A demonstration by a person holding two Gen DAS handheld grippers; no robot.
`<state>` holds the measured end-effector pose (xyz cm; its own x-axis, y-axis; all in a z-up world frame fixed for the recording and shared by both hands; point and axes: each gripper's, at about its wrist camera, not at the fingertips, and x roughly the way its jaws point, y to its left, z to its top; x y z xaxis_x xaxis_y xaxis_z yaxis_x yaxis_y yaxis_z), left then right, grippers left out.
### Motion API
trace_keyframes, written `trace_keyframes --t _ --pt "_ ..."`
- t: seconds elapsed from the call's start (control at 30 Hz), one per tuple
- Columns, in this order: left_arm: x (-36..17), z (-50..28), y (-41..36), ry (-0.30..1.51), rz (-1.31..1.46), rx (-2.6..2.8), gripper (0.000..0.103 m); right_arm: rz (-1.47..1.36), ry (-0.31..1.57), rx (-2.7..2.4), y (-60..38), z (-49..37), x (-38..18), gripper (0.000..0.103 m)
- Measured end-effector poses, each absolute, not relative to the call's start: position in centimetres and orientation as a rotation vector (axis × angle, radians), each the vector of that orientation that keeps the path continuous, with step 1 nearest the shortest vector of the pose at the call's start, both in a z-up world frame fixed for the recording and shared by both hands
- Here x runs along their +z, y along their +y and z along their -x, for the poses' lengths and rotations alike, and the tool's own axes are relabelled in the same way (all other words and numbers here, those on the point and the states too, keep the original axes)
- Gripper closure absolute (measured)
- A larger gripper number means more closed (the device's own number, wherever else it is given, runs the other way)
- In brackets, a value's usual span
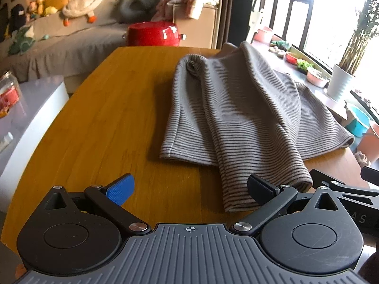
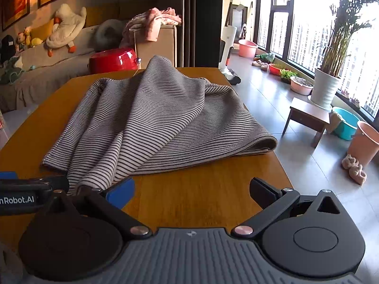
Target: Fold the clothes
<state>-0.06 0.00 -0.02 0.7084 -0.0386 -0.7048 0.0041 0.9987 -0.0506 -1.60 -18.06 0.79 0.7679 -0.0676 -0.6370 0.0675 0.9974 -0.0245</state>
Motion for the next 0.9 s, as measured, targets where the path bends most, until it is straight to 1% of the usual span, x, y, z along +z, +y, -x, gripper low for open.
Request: trace_keyframes --t 0.33,0.43,0.9 --pt "-0.7 2.4 0.1 0.767 0.057 -0.033 0.0 0.015 0.684 -0.078 -17.3 1.7 0.8 0.0" --pt "-0.1 0.5 0.2 0.818 0.062 -0.031 0.0 0.005 0.695 -0.072 -17.7 1.5 1.2 0.0" --pt "-0.3 0.4 0.6 0.824 0.057 -0.037 0.0 0.01 0.706 -0.071 -17.4 1.3 0.9 0.0"
